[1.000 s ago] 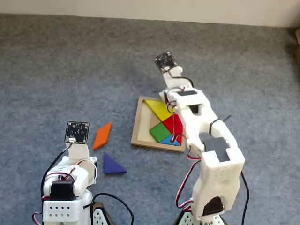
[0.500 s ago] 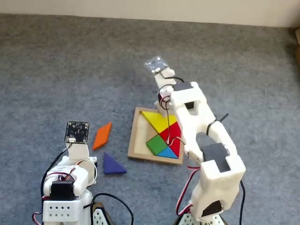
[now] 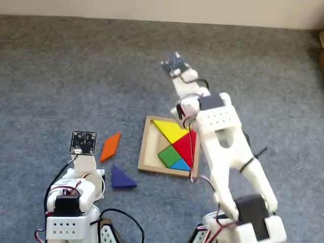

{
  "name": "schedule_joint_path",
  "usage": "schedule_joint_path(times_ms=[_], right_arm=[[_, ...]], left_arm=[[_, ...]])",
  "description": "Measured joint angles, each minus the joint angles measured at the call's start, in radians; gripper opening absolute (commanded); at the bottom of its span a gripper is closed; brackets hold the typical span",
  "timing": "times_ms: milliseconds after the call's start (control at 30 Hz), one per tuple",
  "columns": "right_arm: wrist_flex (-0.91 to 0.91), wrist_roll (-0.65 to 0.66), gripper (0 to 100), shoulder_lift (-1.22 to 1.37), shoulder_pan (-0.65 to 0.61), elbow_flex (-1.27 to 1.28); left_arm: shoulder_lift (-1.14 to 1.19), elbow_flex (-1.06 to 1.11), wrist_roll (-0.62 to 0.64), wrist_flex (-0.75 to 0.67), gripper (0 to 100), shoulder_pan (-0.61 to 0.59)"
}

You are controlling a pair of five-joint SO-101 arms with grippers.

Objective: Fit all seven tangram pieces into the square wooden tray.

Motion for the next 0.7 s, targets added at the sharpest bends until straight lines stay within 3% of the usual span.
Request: schedule_joint_path(times_ms=[333,467,700], right_arm=[[0.0,-0.281,0.5,-0.402,-0.002,0.393],[0.0,-0.324,0.5,-0.589,0.011,0.54],[0.0,-0.336,0.5,-0.967,0.149,0.818]], left_arm=[[0.0,0.0,0.0,0.0,1,0.0],[0.0,0.0,0.0,0.0,1,0.0],[0.0,0.0,0.0,0.0,1,0.0]])
